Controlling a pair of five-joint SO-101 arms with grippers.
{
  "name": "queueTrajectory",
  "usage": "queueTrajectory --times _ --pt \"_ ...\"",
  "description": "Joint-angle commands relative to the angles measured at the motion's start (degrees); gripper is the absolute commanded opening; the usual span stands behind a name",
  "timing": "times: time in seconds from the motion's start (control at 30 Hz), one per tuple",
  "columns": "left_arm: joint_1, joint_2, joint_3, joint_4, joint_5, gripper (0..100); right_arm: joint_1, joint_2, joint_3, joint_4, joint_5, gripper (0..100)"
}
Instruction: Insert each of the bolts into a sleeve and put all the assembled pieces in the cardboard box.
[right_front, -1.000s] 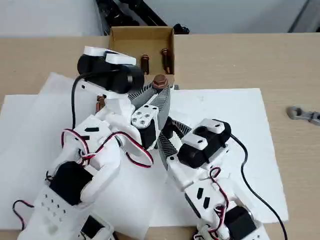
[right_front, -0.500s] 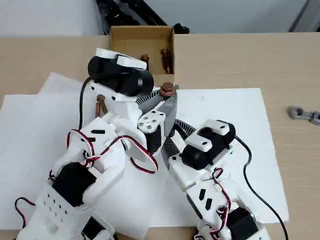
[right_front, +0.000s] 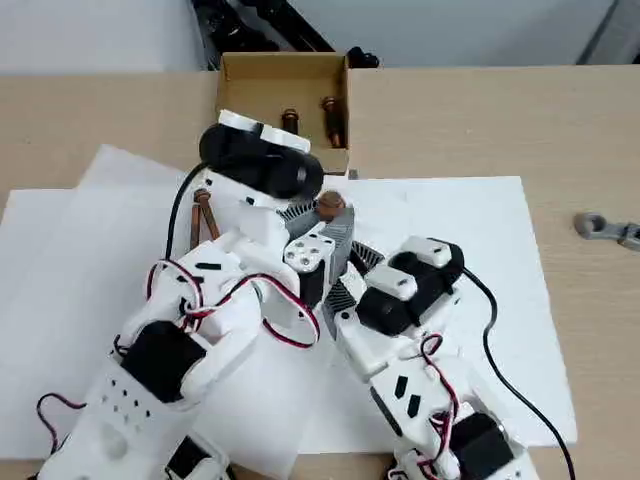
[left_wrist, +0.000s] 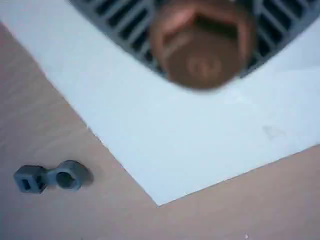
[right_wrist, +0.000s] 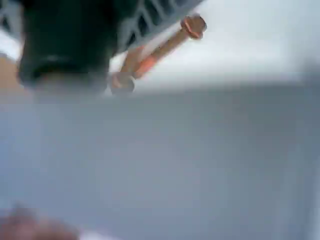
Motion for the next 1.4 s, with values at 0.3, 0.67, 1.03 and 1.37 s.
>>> queueTrajectory --times 0.3,0.67,1.03,1.37 --pt "-2.37 0.00 -7.87 9.85 2.37 17 -0.13 -0.22 -0.79 -1.36 0.53 0.4" --pt "-19.08 -0.53 -13.85 11.69 -16.35 1 5.32 19.12 -15.56 -6.99 0.53 0.4" --pt "-29.19 -0.53 -13.41 18.29 -16.44 1 9.36 56.04 -33.93 -24.75 0.18 0.4" --pt "-34.90 -0.53 -13.41 24.97 -16.62 1 14.20 90.77 -59.16 -30.99 0.18 0.4"
